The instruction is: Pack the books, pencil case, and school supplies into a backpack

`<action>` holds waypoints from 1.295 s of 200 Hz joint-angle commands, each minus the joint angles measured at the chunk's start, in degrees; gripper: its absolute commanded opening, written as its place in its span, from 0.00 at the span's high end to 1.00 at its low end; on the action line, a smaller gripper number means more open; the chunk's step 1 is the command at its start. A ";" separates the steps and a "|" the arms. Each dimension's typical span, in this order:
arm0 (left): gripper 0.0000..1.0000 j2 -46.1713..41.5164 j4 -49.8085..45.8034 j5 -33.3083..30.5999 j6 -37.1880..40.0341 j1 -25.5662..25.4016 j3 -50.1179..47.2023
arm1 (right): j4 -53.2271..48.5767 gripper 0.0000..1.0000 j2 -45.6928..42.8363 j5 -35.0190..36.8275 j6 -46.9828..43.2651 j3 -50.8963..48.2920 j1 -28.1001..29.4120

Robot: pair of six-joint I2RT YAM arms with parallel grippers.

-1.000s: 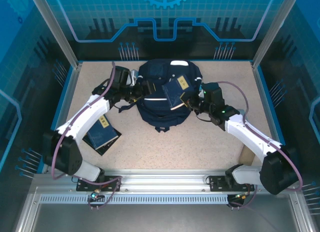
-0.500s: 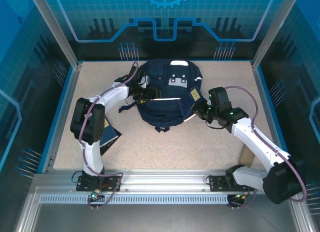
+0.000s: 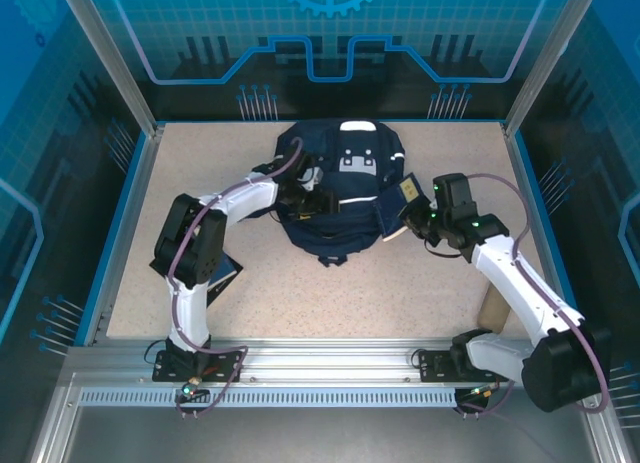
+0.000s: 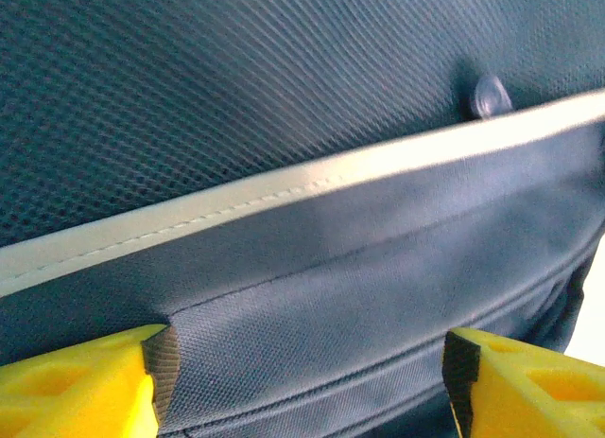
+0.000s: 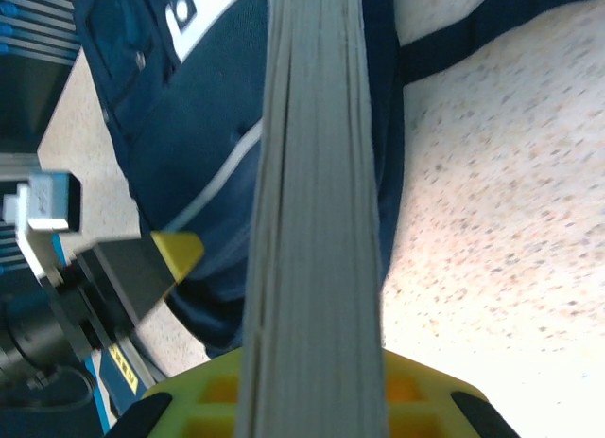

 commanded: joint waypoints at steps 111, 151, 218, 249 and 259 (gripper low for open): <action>0.32 -1.43 -16.96 -9.47 30.92 -10.02 10.88 | -7.56 0.91 -9.75 -1.27 -4.25 0.07 -10.19; 0.33 3.50 -20.08 -16.89 40.12 -13.42 16.39 | -7.55 0.91 -9.75 -1.94 -4.34 -0.67 -10.44; 0.39 11.07 -22.19 -20.44 42.86 -14.67 23.04 | -7.85 0.90 -10.19 -2.34 -4.02 -0.77 -10.79; 0.44 14.05 -23.43 -25.60 43.90 -15.79 24.99 | -7.39 0.90 -10.10 -2.67 -3.90 -2.52 -10.97; 0.46 14.82 -23.59 -27.10 44.07 -16.20 25.53 | -7.05 0.90 -10.02 -2.90 -3.90 -2.53 -10.98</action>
